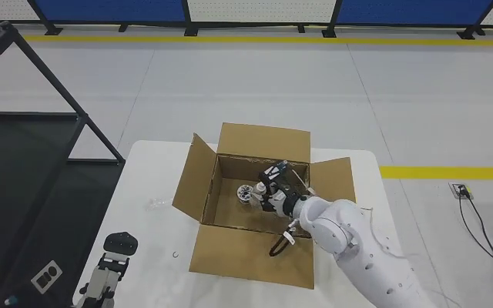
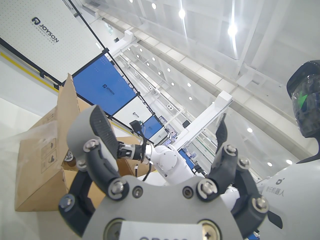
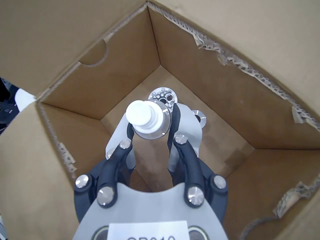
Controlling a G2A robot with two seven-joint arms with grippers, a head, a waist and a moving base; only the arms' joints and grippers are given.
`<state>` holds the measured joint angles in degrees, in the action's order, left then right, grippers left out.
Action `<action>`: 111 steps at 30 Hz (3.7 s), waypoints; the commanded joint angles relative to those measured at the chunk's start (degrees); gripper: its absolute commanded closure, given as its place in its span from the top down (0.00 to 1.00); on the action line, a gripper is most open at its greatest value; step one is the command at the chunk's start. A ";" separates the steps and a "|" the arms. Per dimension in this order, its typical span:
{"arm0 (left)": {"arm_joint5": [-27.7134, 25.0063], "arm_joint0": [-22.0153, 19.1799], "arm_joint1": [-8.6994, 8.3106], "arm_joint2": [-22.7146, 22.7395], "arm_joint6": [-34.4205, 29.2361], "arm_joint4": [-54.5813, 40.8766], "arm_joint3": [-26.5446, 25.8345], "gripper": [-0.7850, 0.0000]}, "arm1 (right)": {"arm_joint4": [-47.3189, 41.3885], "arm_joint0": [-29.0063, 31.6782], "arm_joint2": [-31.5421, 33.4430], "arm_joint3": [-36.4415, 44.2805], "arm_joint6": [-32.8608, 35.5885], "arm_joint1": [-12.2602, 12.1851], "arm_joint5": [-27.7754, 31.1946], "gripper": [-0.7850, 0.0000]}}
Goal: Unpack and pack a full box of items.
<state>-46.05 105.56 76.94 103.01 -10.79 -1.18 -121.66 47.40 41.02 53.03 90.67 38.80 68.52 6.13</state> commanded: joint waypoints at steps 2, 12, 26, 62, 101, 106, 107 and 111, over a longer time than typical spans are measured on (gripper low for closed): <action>0.00 0.00 0.00 0.00 0.00 0.00 0.00 1.00 | 0.82 3.88 4.22 7.07 0.14 -1.07 0.21 0.00; 0.00 0.00 0.00 0.00 0.00 0.00 0.00 1.00 | 3.65 14.85 22.31 23.64 -6.08 -3.51 -5.29 0.00; 0.00 0.00 0.00 0.00 0.00 0.00 0.00 1.00 | 0.65 25.91 43.56 23.89 -9.27 -4.81 -9.50 0.00; 0.00 0.00 0.00 0.00 0.00 0.00 0.00 1.00 | 10.41 22.52 39.05 -7.56 -10.26 -5.30 -4.68 0.00; -2.27 2.04 -0.03 4.09 3.70 -1.63 -0.35 1.00 | 6.12 33.05 34.74 38.84 -6.08 -5.26 1.17 1.00; -5.04 4.51 0.11 6.45 5.70 -4.21 1.30 1.00 | 6.12 28.34 24.82 38.39 4.35 -5.14 5.27 1.00; -5.52 4.94 0.13 6.69 5.86 -4.69 1.73 1.00 | 6.71 26.74 22.76 37.33 5.96 -5.01 5.22 1.00; -6.82 5.97 0.18 6.82 5.52 -5.95 3.24 1.00 | 8.61 19.15 14.37 31.28 10.17 -3.96 2.57 1.00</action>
<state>-52.62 111.35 77.11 109.88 -5.07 -6.96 -118.76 55.92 62.58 69.80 123.86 48.05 64.25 9.56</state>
